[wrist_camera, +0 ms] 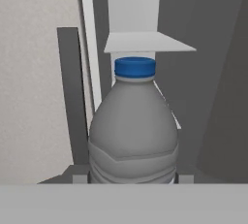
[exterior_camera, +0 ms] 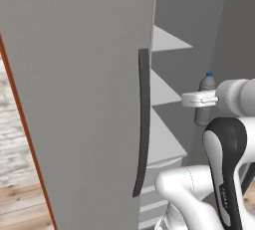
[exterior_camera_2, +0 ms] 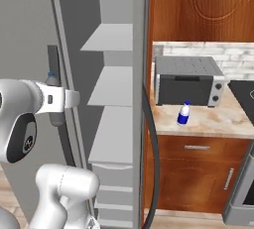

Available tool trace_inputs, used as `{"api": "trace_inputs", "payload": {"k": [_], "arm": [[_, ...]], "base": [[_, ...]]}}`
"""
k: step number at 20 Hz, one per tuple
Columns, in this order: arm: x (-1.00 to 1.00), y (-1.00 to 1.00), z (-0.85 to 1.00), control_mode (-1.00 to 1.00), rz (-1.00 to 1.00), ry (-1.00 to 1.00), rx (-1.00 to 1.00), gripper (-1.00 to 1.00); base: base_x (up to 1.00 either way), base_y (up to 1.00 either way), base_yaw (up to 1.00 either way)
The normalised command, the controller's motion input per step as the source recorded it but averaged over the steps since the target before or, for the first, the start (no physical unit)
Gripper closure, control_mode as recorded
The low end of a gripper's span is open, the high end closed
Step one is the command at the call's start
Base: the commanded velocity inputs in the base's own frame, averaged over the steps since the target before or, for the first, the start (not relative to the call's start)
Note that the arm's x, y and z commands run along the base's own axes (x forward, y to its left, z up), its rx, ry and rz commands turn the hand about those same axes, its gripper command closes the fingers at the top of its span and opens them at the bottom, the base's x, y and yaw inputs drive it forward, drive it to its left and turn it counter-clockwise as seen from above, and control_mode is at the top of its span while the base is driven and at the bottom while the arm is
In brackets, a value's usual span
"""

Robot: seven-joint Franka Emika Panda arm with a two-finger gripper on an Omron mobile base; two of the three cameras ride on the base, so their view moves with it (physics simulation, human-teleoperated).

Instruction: Take the bottled waters from the counter and place them in the freezer to freeze. Close the freezer door after placing the bottles.

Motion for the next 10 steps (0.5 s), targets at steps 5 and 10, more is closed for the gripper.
{"api": "trace_inputs", "payload": {"k": [5, 10], "arm": [[0.00, 0.00, 0.00, 1.00, 0.00, 0.00, 0.00, 1.00], [0.00, 0.00, 0.00, 1.00, 0.00, 0.00, 0.00, 1.00]], "base": [[0.32, -0.03, -0.10], [0.51, -0.03, -0.09]]}}
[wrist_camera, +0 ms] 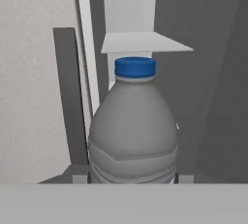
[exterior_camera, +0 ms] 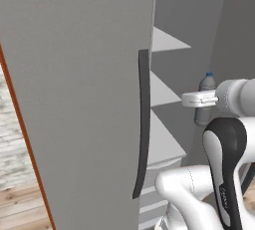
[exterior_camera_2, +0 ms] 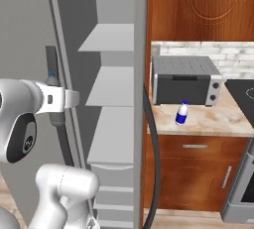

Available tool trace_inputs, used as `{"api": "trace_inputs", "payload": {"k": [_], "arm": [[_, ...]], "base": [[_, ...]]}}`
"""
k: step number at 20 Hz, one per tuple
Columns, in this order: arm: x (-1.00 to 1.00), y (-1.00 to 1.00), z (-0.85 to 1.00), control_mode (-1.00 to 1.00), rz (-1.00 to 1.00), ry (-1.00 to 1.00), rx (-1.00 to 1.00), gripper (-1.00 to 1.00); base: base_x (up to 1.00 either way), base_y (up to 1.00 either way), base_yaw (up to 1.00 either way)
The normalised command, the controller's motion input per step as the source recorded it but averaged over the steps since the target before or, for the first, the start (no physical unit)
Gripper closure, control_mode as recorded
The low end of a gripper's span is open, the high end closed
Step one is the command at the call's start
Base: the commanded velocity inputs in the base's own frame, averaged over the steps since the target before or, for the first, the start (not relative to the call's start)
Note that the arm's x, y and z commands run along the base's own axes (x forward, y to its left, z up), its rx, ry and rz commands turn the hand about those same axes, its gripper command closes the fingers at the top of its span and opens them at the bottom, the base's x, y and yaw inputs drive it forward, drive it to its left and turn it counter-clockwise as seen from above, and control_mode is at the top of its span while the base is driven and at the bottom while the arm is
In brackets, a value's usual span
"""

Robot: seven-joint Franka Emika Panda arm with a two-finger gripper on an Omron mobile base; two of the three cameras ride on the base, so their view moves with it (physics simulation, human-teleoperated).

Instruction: Take the bottled waters from the counter and place them in the freezer to freeze. Close the freezer door after placing the bottles.

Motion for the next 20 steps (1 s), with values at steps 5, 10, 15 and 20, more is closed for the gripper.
{"api": "trace_inputs", "payload": {"k": [5, 10, 15, 20], "arm": [[0.00, 0.00, 0.00, 1.00, 0.00, 0.00, 0.00, 1.00], [0.00, 0.00, 0.00, 1.00, 0.00, 0.00, 0.00, 1.00], [0.00, 0.00, 0.00, 1.00, 0.00, 0.00, 0.00, 1.00], [0.00, 0.00, 0.00, 1.00, 0.00, 0.00, 0.00, 1.00]], "base": [[0.61, 0.00, -0.03], [0.76, -0.01, 0.00], [0.65, 0.00, 0.00], [0.24, 0.00, 0.00]]}}
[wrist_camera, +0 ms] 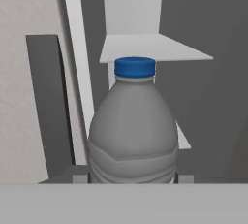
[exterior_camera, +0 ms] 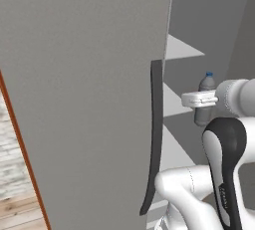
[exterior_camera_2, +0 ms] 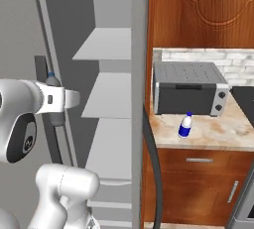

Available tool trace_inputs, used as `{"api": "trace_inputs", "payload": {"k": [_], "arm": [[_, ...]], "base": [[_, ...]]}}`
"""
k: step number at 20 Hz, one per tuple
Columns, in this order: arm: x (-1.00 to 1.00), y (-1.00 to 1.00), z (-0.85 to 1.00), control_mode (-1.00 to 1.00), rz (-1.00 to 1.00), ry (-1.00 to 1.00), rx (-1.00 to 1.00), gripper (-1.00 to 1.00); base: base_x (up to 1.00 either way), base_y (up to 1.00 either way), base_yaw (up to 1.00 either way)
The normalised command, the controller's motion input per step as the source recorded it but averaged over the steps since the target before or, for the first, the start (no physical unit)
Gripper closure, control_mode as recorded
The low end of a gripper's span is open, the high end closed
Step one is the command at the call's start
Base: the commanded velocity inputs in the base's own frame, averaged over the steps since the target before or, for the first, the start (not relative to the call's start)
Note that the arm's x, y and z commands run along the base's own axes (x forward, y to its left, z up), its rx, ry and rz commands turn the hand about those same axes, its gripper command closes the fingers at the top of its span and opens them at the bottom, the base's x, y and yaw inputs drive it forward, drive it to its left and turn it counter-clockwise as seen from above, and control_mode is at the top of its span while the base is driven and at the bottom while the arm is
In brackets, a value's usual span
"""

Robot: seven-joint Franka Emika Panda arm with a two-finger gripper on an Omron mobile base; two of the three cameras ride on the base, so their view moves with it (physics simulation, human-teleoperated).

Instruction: Take the bottled waters from the counter and place them in the freezer to freeze. Close the freezer door after placing the bottles.

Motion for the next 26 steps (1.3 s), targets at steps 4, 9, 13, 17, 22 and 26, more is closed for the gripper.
{"api": "trace_inputs", "payload": {"k": [4, 9, 13, 17, 22, 26], "arm": [[0.00, 0.00, 0.00, 1.00, 0.00, 0.00, 0.00, 1.00], [0.00, 0.00, 0.00, 1.00, 0.00, 0.00, 0.00, 1.00], [0.00, 0.00, 0.00, 1.00, 0.00, 0.00, 0.00, 1.00], [0.00, 0.00, 0.00, 1.00, 0.00, 0.00, 0.00, 1.00], [0.00, 0.00, 0.00, 1.00, 0.00, 0.00, 0.00, 1.00], [0.00, 0.00, 0.00, 1.00, 0.00, 0.00, 0.00, 1.00]], "base": [[0.23, -0.10, 0.00], [0.21, -0.49, 0.00], [0.09, -0.26, 0.00], [0.08, -0.37, -0.04], [0.11, -0.52, -0.15], [0.06, -0.20, -0.06]]}}
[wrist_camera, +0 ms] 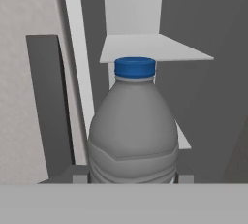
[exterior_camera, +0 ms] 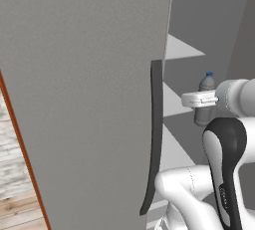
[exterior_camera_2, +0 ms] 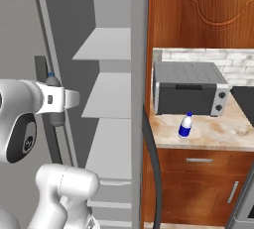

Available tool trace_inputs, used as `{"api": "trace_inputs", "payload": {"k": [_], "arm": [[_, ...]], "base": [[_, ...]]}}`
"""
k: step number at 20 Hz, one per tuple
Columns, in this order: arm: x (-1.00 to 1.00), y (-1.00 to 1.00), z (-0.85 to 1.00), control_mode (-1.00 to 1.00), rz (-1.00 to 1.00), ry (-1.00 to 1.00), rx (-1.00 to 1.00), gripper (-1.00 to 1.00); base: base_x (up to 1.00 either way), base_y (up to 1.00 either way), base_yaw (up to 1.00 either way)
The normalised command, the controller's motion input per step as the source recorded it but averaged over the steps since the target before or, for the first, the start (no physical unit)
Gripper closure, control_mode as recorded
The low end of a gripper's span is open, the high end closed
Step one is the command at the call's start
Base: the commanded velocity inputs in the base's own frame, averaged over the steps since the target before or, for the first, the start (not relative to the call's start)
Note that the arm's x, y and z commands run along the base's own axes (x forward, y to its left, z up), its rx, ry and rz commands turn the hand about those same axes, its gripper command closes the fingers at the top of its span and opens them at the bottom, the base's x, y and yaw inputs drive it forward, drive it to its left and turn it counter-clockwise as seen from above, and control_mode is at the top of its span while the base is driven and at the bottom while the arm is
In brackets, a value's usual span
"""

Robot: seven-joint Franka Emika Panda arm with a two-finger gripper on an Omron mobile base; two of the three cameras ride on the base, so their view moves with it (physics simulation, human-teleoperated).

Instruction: Take the bottled waters from the counter and place them in the freezer to freeze. Close the freezer door after placing the bottles.

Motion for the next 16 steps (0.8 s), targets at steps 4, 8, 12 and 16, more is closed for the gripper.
{"api": "trace_inputs", "payload": {"k": [4, 8, 12, 16], "arm": [[0.00, 0.00, 0.00, 1.00, 0.00, 0.00, 0.00, 1.00], [0.00, 0.00, 0.00, 1.00, 0.00, 0.00, 0.00, 1.00], [0.00, 0.00, 0.00, 1.00, 0.00, 0.00, 0.00, 1.00], [0.13, -0.08, 0.00, -1.00, 0.00, -0.01, 0.00, 1.00]], "base": [[0.00, 0.00, 0.00], [0.00, 0.00, 0.00], [0.00, 0.00, 0.00], [0.00, 0.00, 0.00]]}}
